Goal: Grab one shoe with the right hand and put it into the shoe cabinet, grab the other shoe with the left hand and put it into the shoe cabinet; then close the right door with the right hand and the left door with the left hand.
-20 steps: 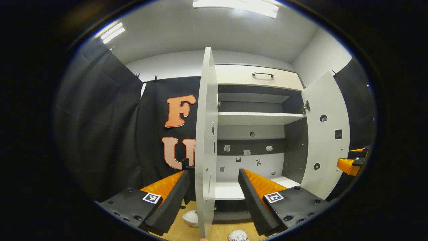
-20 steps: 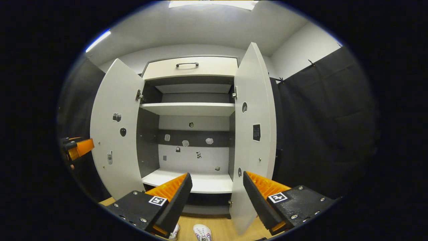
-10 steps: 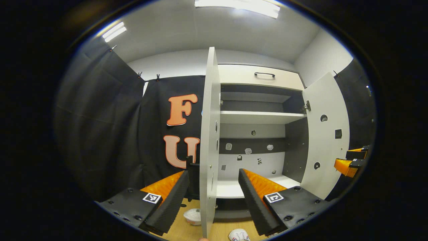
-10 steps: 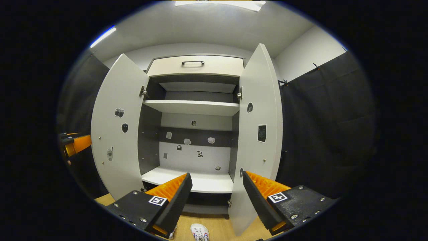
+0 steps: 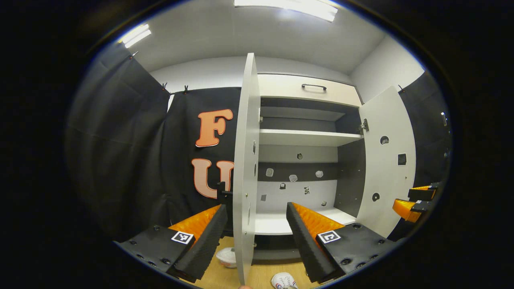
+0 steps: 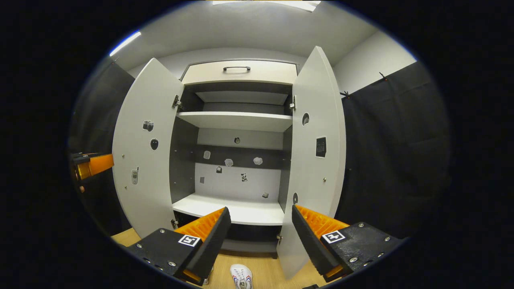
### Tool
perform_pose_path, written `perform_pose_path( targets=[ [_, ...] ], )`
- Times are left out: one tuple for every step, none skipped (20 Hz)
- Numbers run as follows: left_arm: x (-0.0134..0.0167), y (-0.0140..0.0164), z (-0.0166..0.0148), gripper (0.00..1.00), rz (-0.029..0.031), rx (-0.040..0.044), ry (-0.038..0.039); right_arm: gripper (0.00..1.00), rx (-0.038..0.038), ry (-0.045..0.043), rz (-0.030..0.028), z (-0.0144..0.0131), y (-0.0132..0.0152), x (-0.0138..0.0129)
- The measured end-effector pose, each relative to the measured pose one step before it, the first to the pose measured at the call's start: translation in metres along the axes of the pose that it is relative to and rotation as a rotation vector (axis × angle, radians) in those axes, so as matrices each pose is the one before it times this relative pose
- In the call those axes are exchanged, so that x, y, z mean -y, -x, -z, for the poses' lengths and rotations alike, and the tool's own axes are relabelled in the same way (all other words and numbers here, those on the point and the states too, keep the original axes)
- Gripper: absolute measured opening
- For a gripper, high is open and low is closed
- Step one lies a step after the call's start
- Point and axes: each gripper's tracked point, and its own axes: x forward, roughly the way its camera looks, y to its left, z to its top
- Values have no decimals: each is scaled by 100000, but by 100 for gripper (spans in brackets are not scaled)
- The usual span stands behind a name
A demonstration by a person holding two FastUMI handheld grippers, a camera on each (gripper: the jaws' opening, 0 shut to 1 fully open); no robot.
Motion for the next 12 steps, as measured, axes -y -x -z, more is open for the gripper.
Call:
perform_pose_path(
  targets=[
    [3,50,138,96,59,-533,-129,94,-1705,-768,-1425,1075,-306,-333],
    [7,-44,193,96,-23,-480,-64,94,-1719,-929,-1516,1159,-303,-375],
    [1,-44,300,99,-31,-636,-33,94,-1917,-856,-1168,1272,-360,-243],
    [-47,3,367,99,44,-562,12,94,-2160,-914,-1022,1516,-424,-173],
    [-112,6,102,96,-46,-344,60,94,-3405,-763,187,1846,-557,218],
    [-81,-10,191,99,-236,-386,-49,94,-3026,-232,345,1822,-575,111],
    [-263,62,74,99,-467,-321,-246,94,-2361,401,408,1634,-569,163],
    [-178,-96,178,96,-407,-301,-261,94,-2907,689,-195,1771,-597,114],
    [-109,-5,145,96,-113,-503,-130,95,-2612,1086,-597,1863,-674,-12],
    [-111,-158,96,96,-198,-214,16,94,-2479,1173,-551,1840,-656,-94],
    [-227,-31,-8,99,-435,-44,-41,95,-3018,565,-377,1995,-622,-79],
    [-142,-68,248,99,-503,-161,-24,94,-3613,-113,137,2039,-758,-2]
  ],
)
